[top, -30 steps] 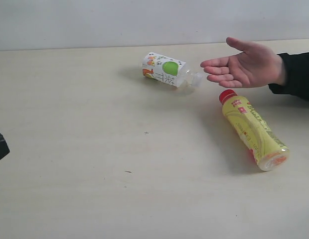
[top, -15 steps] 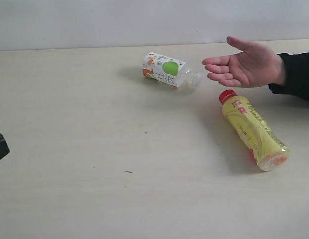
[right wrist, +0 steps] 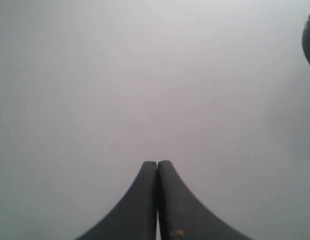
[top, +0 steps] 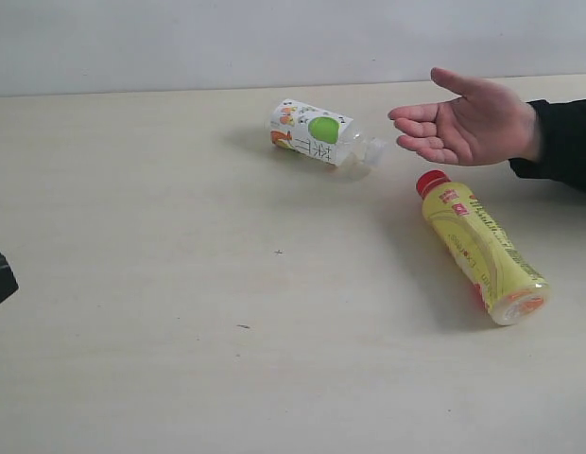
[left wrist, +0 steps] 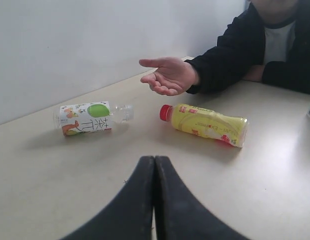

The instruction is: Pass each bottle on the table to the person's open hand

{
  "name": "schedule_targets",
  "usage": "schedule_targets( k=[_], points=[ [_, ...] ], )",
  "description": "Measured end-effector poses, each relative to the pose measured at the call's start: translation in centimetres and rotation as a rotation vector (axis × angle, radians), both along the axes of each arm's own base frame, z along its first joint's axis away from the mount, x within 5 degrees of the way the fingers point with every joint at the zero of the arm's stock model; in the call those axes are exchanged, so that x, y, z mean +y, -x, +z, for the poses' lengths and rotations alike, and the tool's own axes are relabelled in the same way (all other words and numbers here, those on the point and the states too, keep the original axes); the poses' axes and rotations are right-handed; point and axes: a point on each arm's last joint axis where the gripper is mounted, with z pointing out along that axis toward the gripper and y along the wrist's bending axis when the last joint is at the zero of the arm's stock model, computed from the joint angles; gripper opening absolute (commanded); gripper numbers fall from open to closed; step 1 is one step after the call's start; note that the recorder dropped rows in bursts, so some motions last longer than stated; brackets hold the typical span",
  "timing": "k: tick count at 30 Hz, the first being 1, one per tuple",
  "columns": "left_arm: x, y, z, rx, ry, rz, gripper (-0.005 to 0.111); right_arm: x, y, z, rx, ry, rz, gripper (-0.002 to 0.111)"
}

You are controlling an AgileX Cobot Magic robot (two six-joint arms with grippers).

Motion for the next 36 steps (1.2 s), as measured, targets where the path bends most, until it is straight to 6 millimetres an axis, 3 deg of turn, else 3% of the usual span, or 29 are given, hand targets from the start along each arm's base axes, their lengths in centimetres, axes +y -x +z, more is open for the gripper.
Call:
schedule_targets(
  k=[2,4,7,10,15,18,22,26,32,33,36],
  points=[
    [0.0,0.0,0.0,0.000,0.000,0.000,0.000,0.4,-2.5,3.8,0.173,0.149,0.000,0.000],
    [0.0,0.0,0.0,0.000,0.000,0.000,0.000,0.7,-5.2,6.0,0.355,0.294,0.004,0.000],
    [0.0,0.0,0.0,0.000,0.000,0.000,0.000,0.3,-9.7,7.6,0.680,0.422,0.014,0.000],
    [0.0,0.0,0.0,0.000,0.000,0.000,0.000,0.4,-14.0,7.0,1.004,0.544,0.089,0.000],
    [0.0,0.0,0.0,0.000,0.000,0.000,0.000,3.2,-19.6,3.9,1.433,0.769,0.419,0.000],
    [0.0,0.0,0.0,0.000,0.000,0.000,0.000,5.7,-21.5,1.0,1.689,0.885,0.641,0.000],
    [0.0,0.0,0.0,0.002,0.001,0.000,0.000,7.7,-23.1,-3.1,1.917,1.000,0.769,0.004],
    [0.0,0.0,0.0,0.002,0.001,0.000,0.000,8.3,-24.7,-6.6,2.017,1.039,0.800,0.025],
    [0.0,0.0,0.0,0.002,0.001,0.000,0.000,8.6,-25.7,-10.1,2.105,1.048,0.865,0.081],
    [0.0,0.0,0.0,0.002,0.001,0.000,0.000,8.6,-25.8,-10.4,2.105,1.052,0.882,0.085],
    [0.0,0.0,0.0,0.002,0.001,0.000,0.000,9.0,-26.0,-11.1,2.087,1.063,0.931,0.084]
  ],
)
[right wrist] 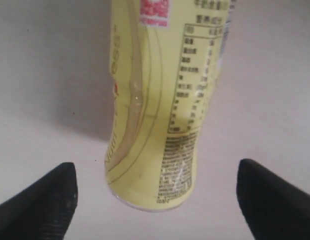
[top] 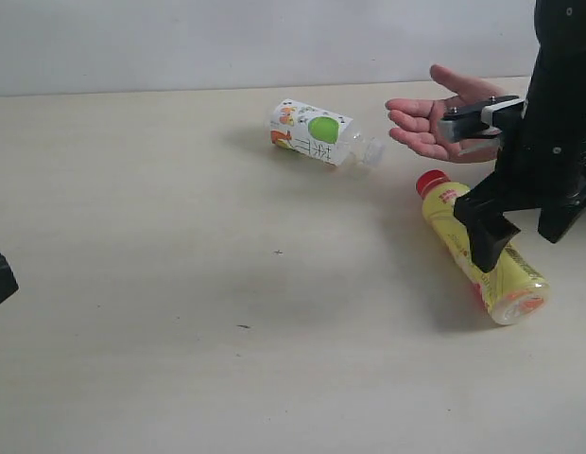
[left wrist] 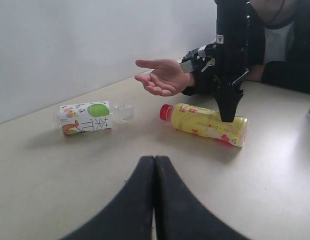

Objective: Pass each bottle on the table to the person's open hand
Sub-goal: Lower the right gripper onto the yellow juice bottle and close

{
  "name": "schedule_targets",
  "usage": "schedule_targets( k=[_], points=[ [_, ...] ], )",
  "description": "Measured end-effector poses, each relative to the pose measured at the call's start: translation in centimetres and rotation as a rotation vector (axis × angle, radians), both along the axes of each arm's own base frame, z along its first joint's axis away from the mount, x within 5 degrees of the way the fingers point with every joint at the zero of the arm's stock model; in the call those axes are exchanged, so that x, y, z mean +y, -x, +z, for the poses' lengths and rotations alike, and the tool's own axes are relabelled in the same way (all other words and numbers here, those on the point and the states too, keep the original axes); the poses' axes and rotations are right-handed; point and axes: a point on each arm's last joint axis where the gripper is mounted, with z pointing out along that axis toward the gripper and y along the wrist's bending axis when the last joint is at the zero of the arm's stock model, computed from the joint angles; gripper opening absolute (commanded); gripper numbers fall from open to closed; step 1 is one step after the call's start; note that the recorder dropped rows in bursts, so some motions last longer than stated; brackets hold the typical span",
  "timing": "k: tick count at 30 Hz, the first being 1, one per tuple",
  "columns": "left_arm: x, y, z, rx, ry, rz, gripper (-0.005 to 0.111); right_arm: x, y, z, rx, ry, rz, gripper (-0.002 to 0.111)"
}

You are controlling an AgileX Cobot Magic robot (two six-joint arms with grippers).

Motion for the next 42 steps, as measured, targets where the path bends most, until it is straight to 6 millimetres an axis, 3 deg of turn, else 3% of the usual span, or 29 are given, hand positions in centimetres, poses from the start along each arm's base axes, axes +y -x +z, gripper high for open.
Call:
schedule_targets(
  k=[8,17,22,26,33,42],
  points=[
    [0.0,0.0,0.0,0.000,0.000,0.000,0.000,0.3,-1.5,-0.3,-0.149,-0.036,0.021,0.084],
    [0.0,0.0,0.0,0.000,0.000,0.000,0.000,0.6,-1.9,-0.5,-0.187,-0.061,-0.002,0.084],
    [0.0,0.0,0.0,0.000,0.000,0.000,0.000,0.6,-2.1,-2.1,-0.215,-0.066,-0.011,0.084],
    [0.0,0.0,0.0,0.000,0.000,0.000,0.000,0.8,-2.6,-2.2,-0.270,-0.079,-0.025,0.084],
    [0.0,0.0,0.0,0.000,0.000,0.000,0.000,0.7,-2.6,-2.5,-0.270,-0.069,-0.020,0.084],
    [0.0,0.0,0.0,0.000,0.000,0.000,0.000,0.7,-2.7,-4.8,-0.201,-0.051,-0.021,0.084]
  ],
)
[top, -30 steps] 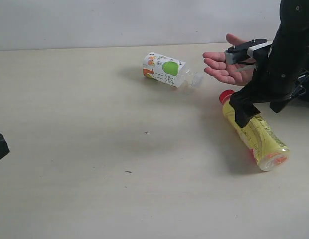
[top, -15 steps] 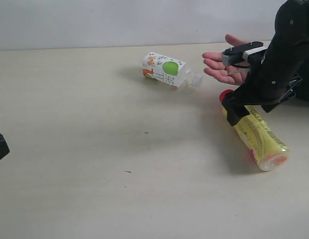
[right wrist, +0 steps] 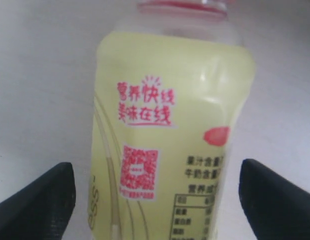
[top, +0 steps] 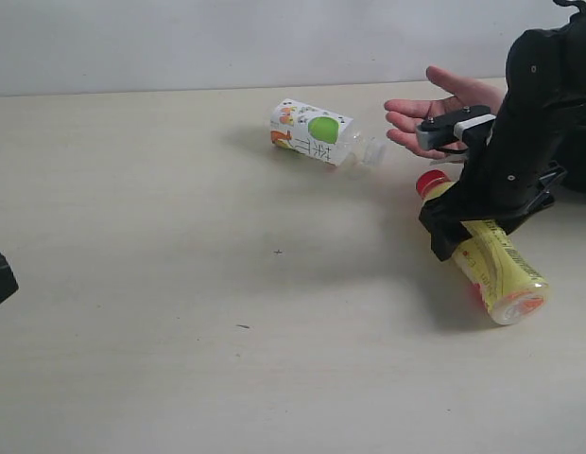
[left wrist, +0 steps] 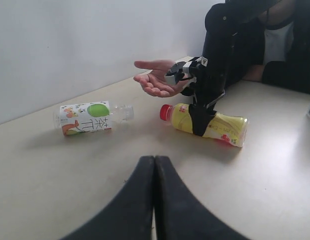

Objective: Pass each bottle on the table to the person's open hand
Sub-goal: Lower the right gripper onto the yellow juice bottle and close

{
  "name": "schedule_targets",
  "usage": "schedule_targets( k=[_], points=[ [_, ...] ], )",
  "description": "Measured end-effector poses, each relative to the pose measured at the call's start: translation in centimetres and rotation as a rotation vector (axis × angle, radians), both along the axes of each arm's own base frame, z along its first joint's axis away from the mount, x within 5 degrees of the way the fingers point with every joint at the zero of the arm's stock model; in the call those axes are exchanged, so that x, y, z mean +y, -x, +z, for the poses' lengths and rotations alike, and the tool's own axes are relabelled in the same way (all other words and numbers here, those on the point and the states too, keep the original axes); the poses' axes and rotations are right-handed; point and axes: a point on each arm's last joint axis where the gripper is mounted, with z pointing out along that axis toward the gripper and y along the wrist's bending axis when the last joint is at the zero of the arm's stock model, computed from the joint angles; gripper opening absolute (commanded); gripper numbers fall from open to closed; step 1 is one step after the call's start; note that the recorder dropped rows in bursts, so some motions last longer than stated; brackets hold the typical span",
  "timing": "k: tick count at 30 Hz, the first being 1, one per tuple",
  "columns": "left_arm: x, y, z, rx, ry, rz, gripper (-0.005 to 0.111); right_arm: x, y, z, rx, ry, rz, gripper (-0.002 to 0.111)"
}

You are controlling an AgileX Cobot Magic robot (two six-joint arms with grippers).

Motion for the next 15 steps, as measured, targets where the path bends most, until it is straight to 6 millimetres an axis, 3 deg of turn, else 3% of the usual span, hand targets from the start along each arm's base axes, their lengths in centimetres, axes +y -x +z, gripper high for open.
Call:
schedule_targets(
  k=[8,11,15],
  points=[
    [0.00,0.00,0.00,0.000,0.000,0.000,0.000,0.02,0.13,-0.06,0.016,-0.002,-0.005,0.082],
    [0.00,0.00,0.00,0.000,0.000,0.000,0.000,0.03,0.28,-0.07,0.033,-0.004,-0.009,0.073],
    [0.00,0.00,0.00,0.000,0.000,0.000,0.000,0.01,0.39,-0.07,0.045,-0.001,-0.011,0.050]
  ],
)
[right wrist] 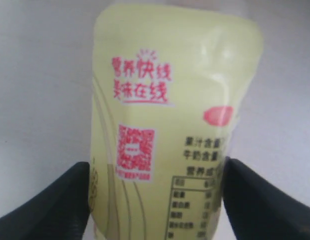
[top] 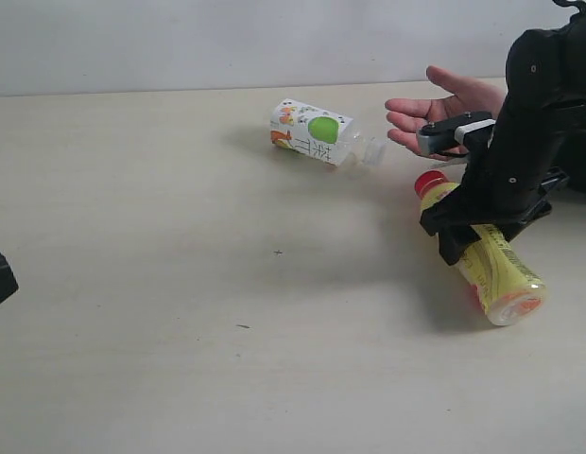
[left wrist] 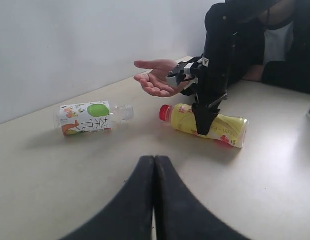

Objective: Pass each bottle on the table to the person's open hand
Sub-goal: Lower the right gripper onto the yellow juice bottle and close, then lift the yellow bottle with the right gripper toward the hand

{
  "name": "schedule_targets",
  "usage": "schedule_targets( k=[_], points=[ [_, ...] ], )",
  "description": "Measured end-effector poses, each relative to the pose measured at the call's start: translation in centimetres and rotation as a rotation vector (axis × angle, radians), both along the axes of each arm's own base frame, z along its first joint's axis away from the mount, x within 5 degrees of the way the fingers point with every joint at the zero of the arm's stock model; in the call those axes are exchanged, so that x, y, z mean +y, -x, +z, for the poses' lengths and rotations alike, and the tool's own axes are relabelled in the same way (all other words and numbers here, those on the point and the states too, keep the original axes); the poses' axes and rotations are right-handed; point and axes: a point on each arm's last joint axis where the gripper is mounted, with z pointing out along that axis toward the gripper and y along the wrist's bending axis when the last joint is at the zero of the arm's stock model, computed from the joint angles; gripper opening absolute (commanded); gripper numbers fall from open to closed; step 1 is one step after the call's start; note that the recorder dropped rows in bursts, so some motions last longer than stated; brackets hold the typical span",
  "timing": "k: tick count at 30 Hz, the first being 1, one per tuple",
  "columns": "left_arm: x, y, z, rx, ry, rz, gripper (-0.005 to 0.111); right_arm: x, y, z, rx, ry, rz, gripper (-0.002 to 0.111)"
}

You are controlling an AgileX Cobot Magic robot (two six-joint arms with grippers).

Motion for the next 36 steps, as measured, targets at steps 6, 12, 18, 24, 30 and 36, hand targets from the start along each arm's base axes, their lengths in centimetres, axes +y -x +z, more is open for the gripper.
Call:
schedule_targets(
  k=[6,12,18,24,30,36],
  points=[
    [0.0,0.0,0.0,0.000,0.000,0.000,0.000,0.0,0.1,0.0,0.008,-0.002,-0.043,0.011],
    [0.0,0.0,0.0,0.000,0.000,0.000,0.000,-0.2,1.0,0.1,0.103,0.021,-0.070,0.000],
    [0.0,0.0,0.0,0.000,0.000,0.000,0.000,0.0,2.3,3.0,0.141,-0.027,-0.075,0.000],
    [0.0,0.0,0.0,0.000,0.000,0.000,0.000,1.1,4.1,6.0,0.208,-0.185,0.001,0.000],
    [0.0,0.0,0.0,0.000,0.000,0.000,0.000,1.7,4.7,9.1,0.077,-0.291,0.071,0.000],
    [0.0,0.0,0.0,-0.001,0.001,0.002,0.000,1.9,3.0,13.0,-0.193,-0.324,0.074,0.000]
  ],
)
